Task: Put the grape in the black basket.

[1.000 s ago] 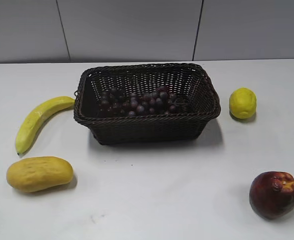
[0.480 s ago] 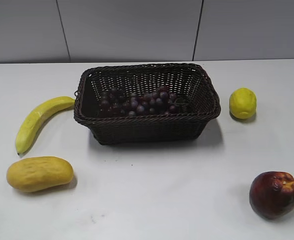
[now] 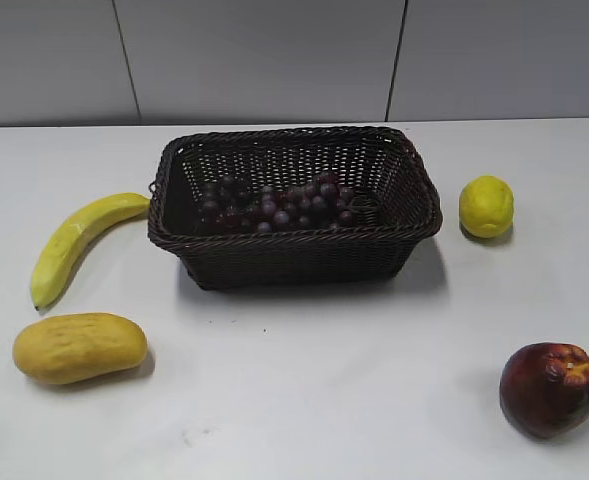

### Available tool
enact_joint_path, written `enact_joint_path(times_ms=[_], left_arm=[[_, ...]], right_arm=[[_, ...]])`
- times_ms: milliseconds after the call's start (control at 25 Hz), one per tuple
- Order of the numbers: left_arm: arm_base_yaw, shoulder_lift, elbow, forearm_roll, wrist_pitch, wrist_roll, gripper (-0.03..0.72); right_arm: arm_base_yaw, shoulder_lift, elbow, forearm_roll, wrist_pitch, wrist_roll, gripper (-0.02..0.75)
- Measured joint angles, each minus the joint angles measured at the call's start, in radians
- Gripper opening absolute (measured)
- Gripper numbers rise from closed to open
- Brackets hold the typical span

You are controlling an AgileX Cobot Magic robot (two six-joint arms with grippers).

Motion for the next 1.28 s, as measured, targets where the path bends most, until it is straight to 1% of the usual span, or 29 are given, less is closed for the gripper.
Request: enact_joint_path(times_ms=[1280], left_arm=[[0.000,-0.023,0.000,0.000,0.001,0.000,0.552]], right_arm=[[0.000,0.000,0.000,0.000,0.000,0.000,0.498]])
